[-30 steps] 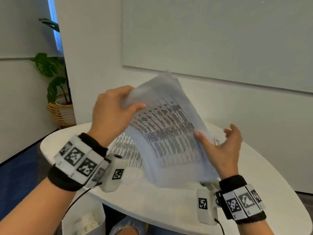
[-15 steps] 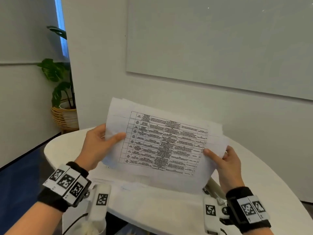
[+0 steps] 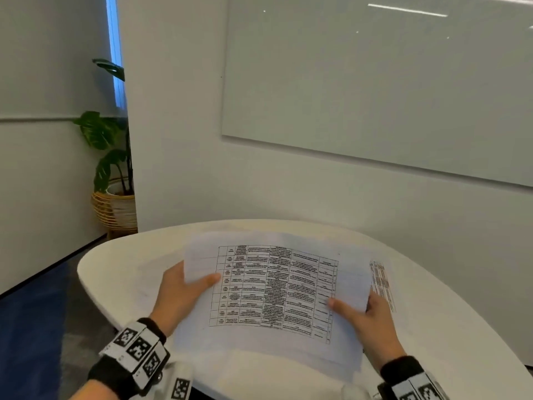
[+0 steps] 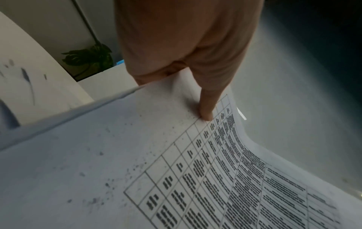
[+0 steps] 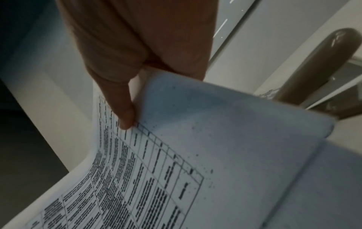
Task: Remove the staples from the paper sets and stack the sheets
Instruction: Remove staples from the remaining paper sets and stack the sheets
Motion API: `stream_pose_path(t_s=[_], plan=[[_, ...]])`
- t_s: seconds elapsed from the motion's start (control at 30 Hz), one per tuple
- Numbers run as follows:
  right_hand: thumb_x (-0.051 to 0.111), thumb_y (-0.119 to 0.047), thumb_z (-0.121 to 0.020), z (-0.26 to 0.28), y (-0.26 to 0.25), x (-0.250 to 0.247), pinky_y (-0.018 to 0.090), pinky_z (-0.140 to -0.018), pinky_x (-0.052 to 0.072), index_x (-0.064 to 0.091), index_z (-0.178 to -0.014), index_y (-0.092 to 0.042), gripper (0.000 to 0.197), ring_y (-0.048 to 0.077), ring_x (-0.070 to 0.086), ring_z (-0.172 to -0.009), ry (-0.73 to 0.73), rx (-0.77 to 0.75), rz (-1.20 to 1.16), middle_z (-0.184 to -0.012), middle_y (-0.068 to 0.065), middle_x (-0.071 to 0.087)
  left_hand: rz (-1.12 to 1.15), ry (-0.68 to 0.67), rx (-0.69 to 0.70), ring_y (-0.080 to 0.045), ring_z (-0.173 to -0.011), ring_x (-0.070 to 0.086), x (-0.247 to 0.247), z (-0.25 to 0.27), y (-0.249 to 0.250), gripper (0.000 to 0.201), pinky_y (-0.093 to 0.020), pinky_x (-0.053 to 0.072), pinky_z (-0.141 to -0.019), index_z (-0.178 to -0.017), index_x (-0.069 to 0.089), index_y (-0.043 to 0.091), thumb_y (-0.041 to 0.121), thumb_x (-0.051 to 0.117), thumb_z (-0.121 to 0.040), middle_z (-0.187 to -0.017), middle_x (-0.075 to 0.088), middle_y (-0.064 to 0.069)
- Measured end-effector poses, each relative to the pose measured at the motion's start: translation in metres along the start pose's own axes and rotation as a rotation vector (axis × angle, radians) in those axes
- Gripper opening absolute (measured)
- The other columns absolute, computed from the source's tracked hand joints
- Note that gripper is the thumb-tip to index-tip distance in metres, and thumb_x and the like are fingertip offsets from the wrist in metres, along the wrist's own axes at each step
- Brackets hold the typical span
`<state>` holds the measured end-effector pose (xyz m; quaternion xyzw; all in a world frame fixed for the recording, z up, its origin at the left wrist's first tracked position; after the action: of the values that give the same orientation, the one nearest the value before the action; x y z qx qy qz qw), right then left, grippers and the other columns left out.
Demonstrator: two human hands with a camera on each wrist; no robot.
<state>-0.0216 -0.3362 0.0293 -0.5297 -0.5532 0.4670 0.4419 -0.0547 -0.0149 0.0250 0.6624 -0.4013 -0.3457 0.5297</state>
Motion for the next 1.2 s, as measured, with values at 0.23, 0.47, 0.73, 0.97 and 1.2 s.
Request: stream_pose_path(t_s=[0.23,0.47,0.73,0.97,1.2], plan=[[0.091,-0.021,-0.053,-0.002,-0.02,-0.004,0.055,-0.082,0.054,0.07,-0.099,-0.012,0.051,0.034,0.069,-0.09,0.011,-0.023,-0.072,-0.098,0.012,0.073,-0.049,-0.029,0.274,0.015,-0.103,0.054,-0.006,0.002,0.03,0.07,-0.006,0.046,-0.083,-0.133,0.036,0.036,0.004,0.07,-0.081,-0.117,0.055,0.023],[0.091,-0.027,-0.046,0.008,-0.001,0.003,0.041,-0.07,0.059,0.07,-0.099,-0.005,0.061,0.029,0.072,-0.083,-0.031,0.044,-0.017,-0.093,0.01,0.074,-0.378,-0.131,0.481,0.007,-0.133,0.026,-0.009,0.016,0.018,0.072,-0.018,0.02,-0.11,-0.131,0.016,0.07,0.018,0.051,-0.096,-0.136,0.037,0.029],[0.075,-0.006,-0.072,0.01,-0.009,0.009,0.023,-0.058,0.056,0.069,-0.095,-0.009,0.024,0.012,0.072,-0.073,0.013,0.022,0.043,-0.087,0.0,0.075,-0.661,0.108,0.554,-0.017,-0.119,0.038,-0.007,0.009,0.035,0.066,-0.048,0.04,-0.102,-0.126,0.047,0.037,0.007,0.074,-0.074,-0.132,0.037,0.0],[0.075,-0.006,-0.075,0.022,-0.056,0.03,0.012,-0.059,0.048,0.075,-0.073,-0.033,0.027,0.002,0.065,-0.068,-0.044,-0.382,0.286,-0.075,-0.014,0.072,-1.039,-0.178,0.832,-0.017,-0.143,0.026,0.048,0.026,0.077,0.089,-0.056,0.004,-0.116,-0.141,0.039,0.027,0.057,0.075,-0.066,-0.148,0.041,0.005],[0.081,-0.03,-0.072,0.023,-0.076,0.022,0.02,-0.097,0.039,0.053,-0.125,-0.03,0.06,0.001,0.05,-0.116,0.331,-0.576,0.423,-0.123,-0.015,0.057,-0.646,-0.076,0.769,0.001,-0.044,0.045,0.06,0.035,0.099,0.002,-0.011,0.029,-0.043,-0.08,0.072,0.037,0.037,0.071,-0.079,-0.054,0.062,0.017]])
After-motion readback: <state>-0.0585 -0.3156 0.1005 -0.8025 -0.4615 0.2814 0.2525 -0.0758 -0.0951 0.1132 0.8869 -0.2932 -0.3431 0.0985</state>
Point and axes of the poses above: each hand's wrist, its own z-axis away from the middle knuckle, its own x-axis out of the palm, y = z × x, the point moved 3 cm from there along -z, towards the middle knuckle
